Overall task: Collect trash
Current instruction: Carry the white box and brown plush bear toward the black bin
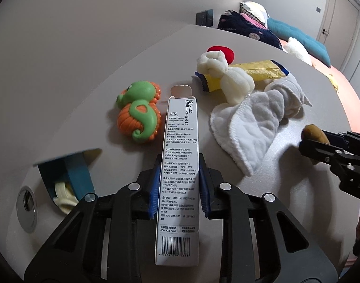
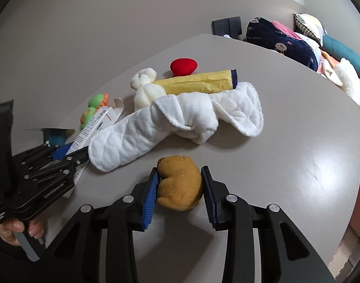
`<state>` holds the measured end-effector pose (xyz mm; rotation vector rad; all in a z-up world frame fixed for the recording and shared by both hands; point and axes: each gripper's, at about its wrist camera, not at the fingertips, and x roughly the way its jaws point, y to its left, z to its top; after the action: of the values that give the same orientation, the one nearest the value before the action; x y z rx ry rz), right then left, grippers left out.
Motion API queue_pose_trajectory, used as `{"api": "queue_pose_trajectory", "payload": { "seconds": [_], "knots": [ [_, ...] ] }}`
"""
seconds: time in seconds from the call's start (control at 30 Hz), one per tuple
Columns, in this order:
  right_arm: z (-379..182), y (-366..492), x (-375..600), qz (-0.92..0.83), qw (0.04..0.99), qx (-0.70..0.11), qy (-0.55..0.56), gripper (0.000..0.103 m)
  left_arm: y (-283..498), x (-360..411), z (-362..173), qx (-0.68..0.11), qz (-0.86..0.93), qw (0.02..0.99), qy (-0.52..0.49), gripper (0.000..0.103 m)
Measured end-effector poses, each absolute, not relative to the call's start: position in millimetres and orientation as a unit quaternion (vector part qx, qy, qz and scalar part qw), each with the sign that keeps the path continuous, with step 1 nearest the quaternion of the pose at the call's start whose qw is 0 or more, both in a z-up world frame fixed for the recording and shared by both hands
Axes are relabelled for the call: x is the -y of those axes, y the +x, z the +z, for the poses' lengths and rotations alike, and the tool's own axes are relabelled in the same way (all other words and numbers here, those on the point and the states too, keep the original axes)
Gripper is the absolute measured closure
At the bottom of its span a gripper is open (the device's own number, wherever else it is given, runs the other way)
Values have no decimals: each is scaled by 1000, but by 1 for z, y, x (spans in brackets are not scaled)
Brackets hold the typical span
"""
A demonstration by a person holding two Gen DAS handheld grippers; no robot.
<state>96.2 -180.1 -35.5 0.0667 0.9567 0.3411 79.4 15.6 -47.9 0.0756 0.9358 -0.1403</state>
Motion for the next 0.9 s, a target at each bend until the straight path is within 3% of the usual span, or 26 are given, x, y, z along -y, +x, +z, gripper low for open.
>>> {"api": "queue_pose_trajectory", "payload": {
  "seconds": [0.9],
  "knots": [
    [5, 16, 258, 151, 893, -418, 68, 65, 0, 49, -5, -404, -82, 911, 29, 76]
  ]
}}
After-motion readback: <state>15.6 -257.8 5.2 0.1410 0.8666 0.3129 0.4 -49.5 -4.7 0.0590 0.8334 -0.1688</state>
